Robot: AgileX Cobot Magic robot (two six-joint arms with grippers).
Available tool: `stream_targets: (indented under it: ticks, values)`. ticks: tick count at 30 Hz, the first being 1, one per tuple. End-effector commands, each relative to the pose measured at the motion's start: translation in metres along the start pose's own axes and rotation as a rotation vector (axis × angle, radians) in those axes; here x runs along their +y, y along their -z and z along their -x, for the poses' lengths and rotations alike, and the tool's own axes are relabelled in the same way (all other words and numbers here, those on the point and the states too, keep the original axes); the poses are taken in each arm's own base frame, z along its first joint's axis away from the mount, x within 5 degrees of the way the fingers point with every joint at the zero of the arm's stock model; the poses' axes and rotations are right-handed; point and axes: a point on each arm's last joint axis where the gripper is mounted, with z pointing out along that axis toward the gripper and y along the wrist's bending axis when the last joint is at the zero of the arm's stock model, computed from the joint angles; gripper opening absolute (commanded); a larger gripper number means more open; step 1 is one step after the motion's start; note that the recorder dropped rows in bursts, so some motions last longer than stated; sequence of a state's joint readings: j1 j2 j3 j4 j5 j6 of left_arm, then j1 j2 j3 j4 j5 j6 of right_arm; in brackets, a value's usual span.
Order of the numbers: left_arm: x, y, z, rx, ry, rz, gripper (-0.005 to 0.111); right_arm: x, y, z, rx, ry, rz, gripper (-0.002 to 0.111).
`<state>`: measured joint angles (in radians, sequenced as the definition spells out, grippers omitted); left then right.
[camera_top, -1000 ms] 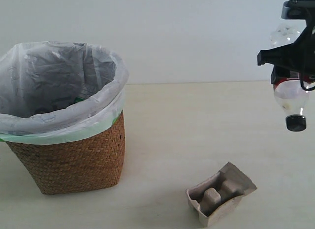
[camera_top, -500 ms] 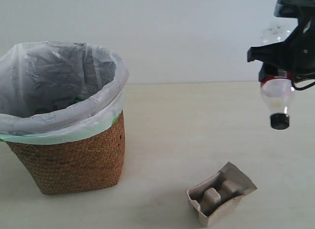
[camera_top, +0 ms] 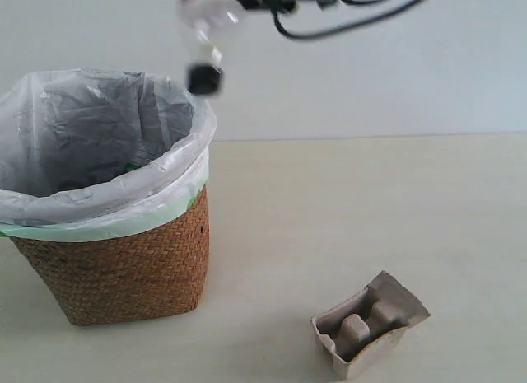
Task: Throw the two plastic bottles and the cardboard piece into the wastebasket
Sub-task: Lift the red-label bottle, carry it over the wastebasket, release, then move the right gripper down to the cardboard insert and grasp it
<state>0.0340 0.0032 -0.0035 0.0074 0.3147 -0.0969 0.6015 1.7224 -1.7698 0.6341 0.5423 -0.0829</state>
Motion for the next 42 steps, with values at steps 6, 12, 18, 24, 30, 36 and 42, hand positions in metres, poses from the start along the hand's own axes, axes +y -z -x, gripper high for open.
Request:
stream_targets:
  ticks: [6, 12, 18, 24, 30, 36, 42]
  values:
    - [0.000, 0.000, -0.001, 0.000, 0.000, -0.004, 0.004, 0.016, -0.011, 0.009, 0.074, 0.007, -0.021, 0.098]
    - [0.000, 0.000, -0.001, 0.000, 0.000, -0.004, 0.004, -0.010, -0.016, 0.000, 0.159, 0.110, -0.228, 0.088]
    - [0.000, 0.000, -0.001, 0.000, 0.000, -0.004, 0.004, -0.038, -0.005, 0.004, 0.213, 0.141, -0.402, 0.088]
    - [0.000, 0.000, -0.001, 0.000, 0.000, -0.004, 0.004, -0.086, 0.022, 0.005, 0.397, 0.139, -0.637, 0.088]
    - [0.000, 0.000, -0.001, 0.000, 0.000, -0.004, 0.004, -0.086, 0.026, -0.003, 0.529, 0.235, -0.629, 0.088]
    - [0.000, 0.000, -0.001, 0.000, 0.000, -0.004, 0.004, -0.097, 0.025, -0.032, 0.639, 0.190, -0.628, 0.088]
    - [0.000, 0.000, -0.001, 0.000, 0.000, -0.004, 0.004, -0.122, 0.023, -0.080, 0.828, 0.168, -0.669, 0.088]
